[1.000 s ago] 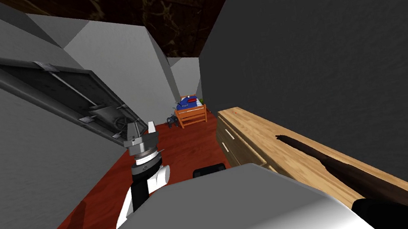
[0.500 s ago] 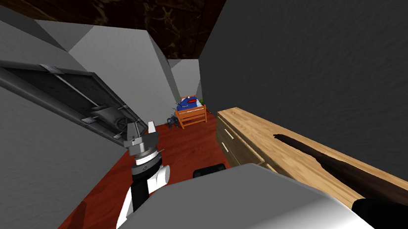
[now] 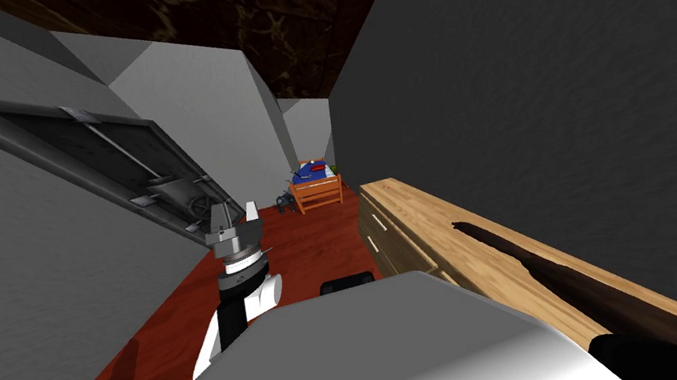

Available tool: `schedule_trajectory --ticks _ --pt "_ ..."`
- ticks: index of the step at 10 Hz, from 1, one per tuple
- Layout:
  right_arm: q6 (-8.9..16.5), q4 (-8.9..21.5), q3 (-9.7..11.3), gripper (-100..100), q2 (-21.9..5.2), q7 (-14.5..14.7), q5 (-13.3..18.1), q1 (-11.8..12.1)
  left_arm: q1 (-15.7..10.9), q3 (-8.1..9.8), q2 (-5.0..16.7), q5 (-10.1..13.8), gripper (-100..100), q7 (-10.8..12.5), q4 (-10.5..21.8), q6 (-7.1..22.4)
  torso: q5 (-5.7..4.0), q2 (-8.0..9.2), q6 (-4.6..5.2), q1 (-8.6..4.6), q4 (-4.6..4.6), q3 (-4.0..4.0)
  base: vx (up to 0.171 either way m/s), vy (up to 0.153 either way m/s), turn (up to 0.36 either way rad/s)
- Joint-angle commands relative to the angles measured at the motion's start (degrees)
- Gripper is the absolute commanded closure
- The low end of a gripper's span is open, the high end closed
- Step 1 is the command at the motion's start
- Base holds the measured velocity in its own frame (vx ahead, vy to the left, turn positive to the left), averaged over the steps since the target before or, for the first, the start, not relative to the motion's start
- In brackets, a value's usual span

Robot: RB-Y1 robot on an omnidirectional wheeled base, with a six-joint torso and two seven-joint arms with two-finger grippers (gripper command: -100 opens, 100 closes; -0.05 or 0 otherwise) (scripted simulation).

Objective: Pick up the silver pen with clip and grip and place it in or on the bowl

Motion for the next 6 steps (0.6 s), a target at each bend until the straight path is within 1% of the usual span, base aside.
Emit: schedule_trajectory --ticks 1,2,4,5,6 --pt "-1.7 0.3 -1.8 -100 -0.4 0.0 -0.1 1.1 0.0 0.00 0.0 0.0 0 0.0 0.0 0.0 0.00 0.00 0.00 0.00 0.00 0.00 0.008 -0.004 -0.020" --pt "-3.1 0.1 -3.5 -100 -0.6 -0.1 -0.1 2.3 0.0 0.00 0.0 0.0 0 0.0 0.0 0.0 0.00 -0.01 0.00 0.00 0.00 0.00 0.007 -0.004 -0.029" --pt "-4.4 -0.1 -5.3 -100 -0.8 -0.1 -0.2 3.5 0.0 0.00 0.0 0.0 0 0.0 0.0 0.0 0.00 -0.01 0.00 0.00 0.00 0.00 0.006 -0.003 -0.018" --pt "-3.9 0.0 -4.7 -100 -0.8 -0.1 -0.2 3.2 0.0 0.00 0.0 0.0 0 0.0 0.0 0.0 0.00 0.00 0.00 0.01 0.00 0.00 0.000 0.000 0.000" --pt "-4.2 0.0 -4.9 0 -0.8 0.0 -0.2 3.3 0.0 0.00 0.0 0.0 0 0.0 0.0 0.0 -0.02 0.01 -0.01 0.00 0.01 0.01 0.000 0.000 0.000"
